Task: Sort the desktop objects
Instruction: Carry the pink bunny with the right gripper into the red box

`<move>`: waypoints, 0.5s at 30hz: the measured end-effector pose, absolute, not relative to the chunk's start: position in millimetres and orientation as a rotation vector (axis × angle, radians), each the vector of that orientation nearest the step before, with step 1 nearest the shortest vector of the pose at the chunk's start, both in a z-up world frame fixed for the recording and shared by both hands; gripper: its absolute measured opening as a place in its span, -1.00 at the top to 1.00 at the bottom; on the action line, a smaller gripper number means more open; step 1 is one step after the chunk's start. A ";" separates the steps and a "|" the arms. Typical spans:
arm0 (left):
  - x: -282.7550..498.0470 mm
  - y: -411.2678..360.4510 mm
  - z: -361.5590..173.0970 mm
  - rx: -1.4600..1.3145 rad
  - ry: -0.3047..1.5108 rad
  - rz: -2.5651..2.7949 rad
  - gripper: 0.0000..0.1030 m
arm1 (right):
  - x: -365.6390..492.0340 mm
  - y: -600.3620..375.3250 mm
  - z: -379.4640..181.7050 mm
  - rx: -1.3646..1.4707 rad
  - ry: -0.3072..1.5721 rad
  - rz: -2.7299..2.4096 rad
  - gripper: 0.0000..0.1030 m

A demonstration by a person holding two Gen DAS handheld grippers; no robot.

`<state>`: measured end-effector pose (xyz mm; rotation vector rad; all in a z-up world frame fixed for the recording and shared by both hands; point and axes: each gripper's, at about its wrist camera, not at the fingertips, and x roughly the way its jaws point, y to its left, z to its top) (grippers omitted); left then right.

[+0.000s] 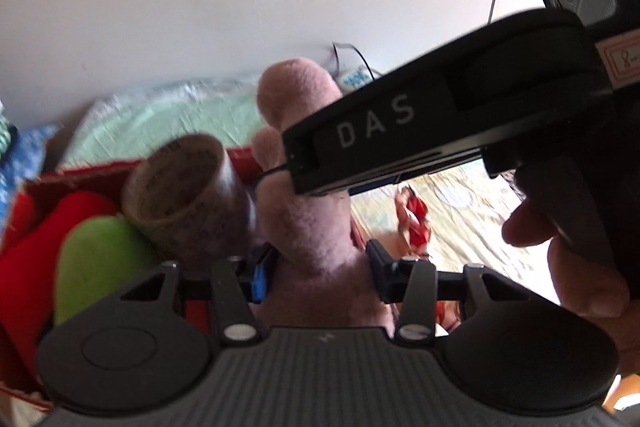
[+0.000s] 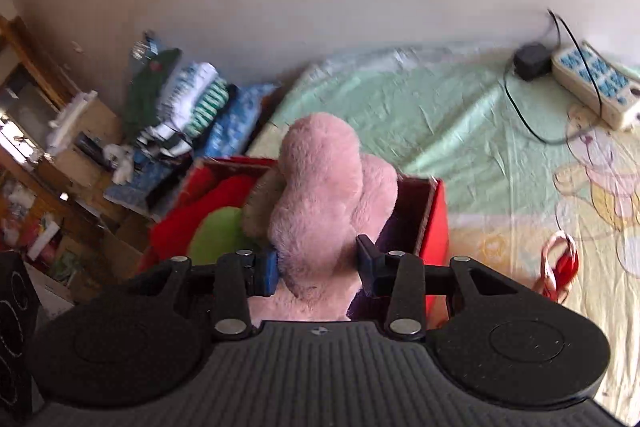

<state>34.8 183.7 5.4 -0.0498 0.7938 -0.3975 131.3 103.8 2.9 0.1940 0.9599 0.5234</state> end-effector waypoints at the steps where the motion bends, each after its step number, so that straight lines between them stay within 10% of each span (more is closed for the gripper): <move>1: 38.0 186.1 0.1 -0.070 0.815 -0.421 0.10 | 131.4 106.3 -0.2 0.172 0.977 0.498 0.20; 15: 26.9 188.4 2.1 -0.017 0.823 -0.506 -0.10 | 149.8 128.5 -23.2 0.075 1.091 0.403 0.15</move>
